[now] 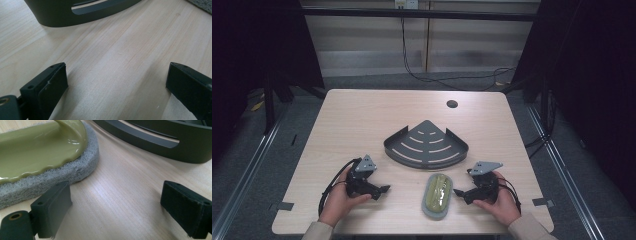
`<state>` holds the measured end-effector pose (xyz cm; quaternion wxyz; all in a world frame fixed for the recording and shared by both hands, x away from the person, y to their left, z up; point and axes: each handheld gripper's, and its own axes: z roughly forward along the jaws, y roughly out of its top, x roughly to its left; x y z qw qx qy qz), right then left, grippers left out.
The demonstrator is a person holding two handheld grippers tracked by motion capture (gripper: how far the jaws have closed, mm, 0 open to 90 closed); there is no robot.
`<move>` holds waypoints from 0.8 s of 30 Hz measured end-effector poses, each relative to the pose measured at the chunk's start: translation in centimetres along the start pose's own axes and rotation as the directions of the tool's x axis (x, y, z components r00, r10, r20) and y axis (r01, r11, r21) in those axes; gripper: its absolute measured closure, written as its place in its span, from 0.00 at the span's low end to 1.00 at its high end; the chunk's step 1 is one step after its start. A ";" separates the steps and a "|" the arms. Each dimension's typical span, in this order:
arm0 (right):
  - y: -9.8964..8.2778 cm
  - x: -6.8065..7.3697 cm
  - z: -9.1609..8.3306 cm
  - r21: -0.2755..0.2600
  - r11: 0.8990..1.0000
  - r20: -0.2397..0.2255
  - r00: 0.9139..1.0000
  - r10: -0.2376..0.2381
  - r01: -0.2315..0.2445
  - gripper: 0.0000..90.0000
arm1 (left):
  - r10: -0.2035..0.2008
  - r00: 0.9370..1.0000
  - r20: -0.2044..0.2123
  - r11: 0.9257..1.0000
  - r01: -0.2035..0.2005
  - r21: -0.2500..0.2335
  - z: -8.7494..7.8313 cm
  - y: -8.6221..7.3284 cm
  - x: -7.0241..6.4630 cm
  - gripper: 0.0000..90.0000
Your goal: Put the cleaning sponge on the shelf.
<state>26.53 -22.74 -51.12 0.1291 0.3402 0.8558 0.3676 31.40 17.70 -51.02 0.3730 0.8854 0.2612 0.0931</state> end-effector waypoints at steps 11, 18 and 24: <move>1.7 0.2 -0.9 0.188 0.982 0.017 0.999 0.033 -0.036 0.24 | 0.005 1.000 0.004 1.000 -0.005 0.005 0.0 0.0 0.1 0.03; 6.2 1.1 -2.5 0.282 0.936 -0.026 0.974 0.227 -0.211 0.29 | 0.005 1.000 0.004 1.000 -0.005 0.005 0.0 0.0 0.1 0.03; 9.7 2.6 -2.4 0.353 0.908 -0.033 0.967 0.254 -0.227 0.32 | 0.005 1.000 0.004 1.000 -0.005 0.006 0.0 0.0 0.1 0.03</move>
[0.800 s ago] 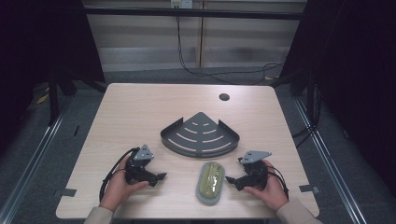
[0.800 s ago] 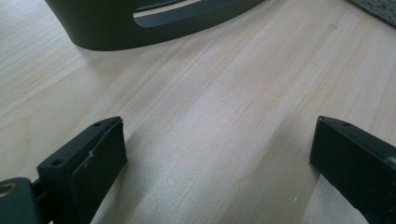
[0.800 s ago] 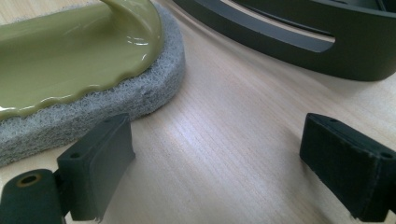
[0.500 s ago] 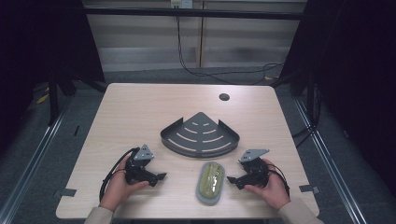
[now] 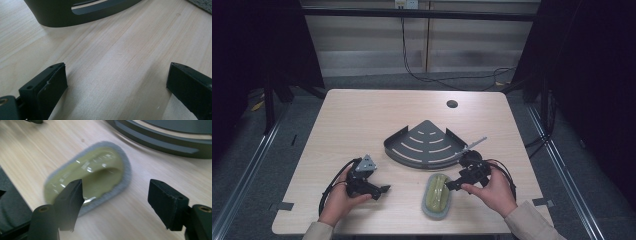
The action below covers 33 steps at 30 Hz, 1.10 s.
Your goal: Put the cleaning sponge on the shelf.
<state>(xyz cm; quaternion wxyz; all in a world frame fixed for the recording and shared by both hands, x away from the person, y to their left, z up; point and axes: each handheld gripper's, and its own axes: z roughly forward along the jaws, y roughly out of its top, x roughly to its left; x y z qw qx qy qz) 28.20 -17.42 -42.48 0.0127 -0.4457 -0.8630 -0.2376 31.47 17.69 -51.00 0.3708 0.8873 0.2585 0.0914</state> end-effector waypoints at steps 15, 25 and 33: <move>2.6 3.4 2.7 0.109 0.994 0.029 1.000 -0.005 0.002 0.35 | 0.000 1.000 0.000 1.000 0.000 0.000 0.0 0.0 0.0 0.03; 2.2 3.4 2.6 0.183 0.982 0.042 0.998 -0.056 0.047 0.66 | 0.000 1.000 0.000 1.000 0.000 0.000 0.0 0.0 0.0 0.03; 2.1 3.1 1.8 0.219 0.970 0.068 0.990 -0.127 0.110 0.79 | 0.000 1.000 0.000 1.000 0.000 0.000 0.0 0.0 0.0 0.03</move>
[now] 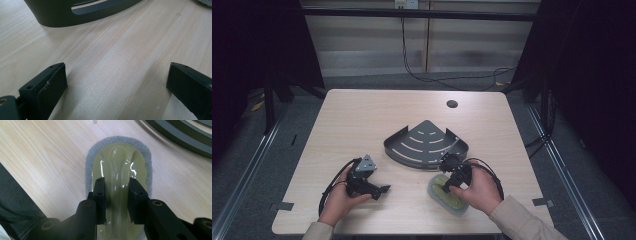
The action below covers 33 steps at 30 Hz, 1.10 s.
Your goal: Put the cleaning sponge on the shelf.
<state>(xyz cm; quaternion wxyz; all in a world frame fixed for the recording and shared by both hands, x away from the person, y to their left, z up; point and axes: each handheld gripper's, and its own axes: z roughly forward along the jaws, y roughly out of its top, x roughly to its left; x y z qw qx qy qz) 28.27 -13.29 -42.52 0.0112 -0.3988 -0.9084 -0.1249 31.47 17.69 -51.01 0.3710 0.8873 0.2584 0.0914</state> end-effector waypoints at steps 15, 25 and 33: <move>0.5 -1.1 -2.8 0.020 0.999 -0.015 0.999 -0.043 0.043 0.80 | -0.004 1.000 -0.003 1.000 0.004 -0.003 0.0 0.0 0.0 0.03; 1.2 -1.5 -3.8 0.040 0.997 -0.025 0.997 -0.070 0.070 0.80 | -0.001 1.000 -0.002 1.000 0.001 -0.003 0.0 0.0 0.0 0.03; 1.9 -2.1 -5.0 0.042 0.996 -0.023 0.997 -0.072 0.073 0.80 | -0.002 1.000 -0.001 1.000 0.002 -0.002 0.0 0.0 0.0 0.03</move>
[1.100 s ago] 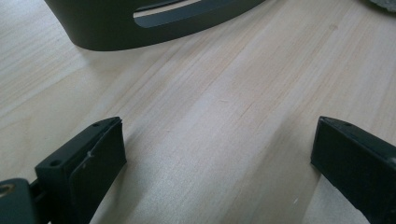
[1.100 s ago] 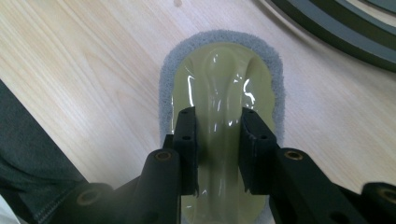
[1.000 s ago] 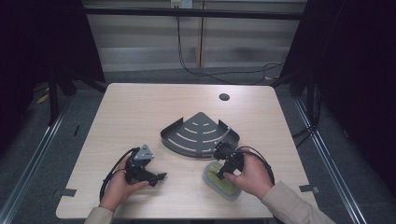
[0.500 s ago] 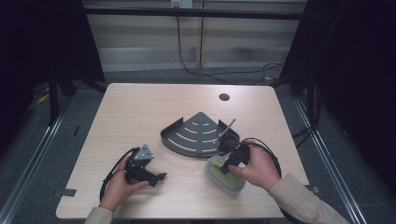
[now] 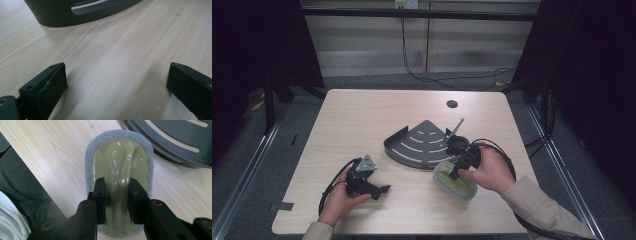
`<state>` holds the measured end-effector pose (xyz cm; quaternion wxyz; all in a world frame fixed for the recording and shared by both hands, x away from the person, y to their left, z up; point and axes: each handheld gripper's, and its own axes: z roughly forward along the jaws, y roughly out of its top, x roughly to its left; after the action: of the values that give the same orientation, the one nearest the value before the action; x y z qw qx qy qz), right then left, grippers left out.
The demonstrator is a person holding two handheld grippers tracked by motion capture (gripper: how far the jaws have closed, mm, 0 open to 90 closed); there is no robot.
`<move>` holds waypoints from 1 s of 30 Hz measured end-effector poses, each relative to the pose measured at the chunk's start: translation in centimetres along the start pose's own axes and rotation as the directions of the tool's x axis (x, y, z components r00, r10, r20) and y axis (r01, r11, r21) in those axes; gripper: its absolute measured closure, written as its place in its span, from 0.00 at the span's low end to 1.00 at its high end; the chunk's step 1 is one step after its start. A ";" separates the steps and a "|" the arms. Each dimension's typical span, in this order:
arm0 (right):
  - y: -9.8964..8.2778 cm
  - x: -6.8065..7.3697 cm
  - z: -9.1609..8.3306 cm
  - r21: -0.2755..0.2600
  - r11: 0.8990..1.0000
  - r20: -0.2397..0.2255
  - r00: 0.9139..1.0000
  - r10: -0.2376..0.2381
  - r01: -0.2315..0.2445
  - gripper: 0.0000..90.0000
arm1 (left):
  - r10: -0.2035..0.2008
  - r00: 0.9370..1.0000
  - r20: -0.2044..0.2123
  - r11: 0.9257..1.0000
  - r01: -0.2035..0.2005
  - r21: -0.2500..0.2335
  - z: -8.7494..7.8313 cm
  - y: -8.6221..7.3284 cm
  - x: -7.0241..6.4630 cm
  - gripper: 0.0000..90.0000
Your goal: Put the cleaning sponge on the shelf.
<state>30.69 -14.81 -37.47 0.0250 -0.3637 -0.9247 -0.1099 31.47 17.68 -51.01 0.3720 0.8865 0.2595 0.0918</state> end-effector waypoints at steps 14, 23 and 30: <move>0.9 -1.4 -2.5 -0.001 1.000 0.026 1.000 0.001 -0.001 0.80 | 0.000 1.000 0.000 1.000 0.000 0.000 0.0 0.0 0.0 0.03; 2.0 -2.0 -3.5 -0.005 1.000 0.037 0.999 -0.001 0.001 0.80 | 0.001 1.000 0.002 1.000 -0.001 0.003 0.0 0.0 0.0 0.03; 2.9 -2.9 -4.0 -0.017 1.000 0.034 0.999 0.015 -0.015 0.80 | 0.001 1.000 0.002 1.000 -0.001 0.004 0.0 0.0 0.0 0.03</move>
<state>34.64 -15.59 -33.39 0.0070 -0.3726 -0.9213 -0.1113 31.48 17.70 -50.98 0.3707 0.8874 0.2586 0.0906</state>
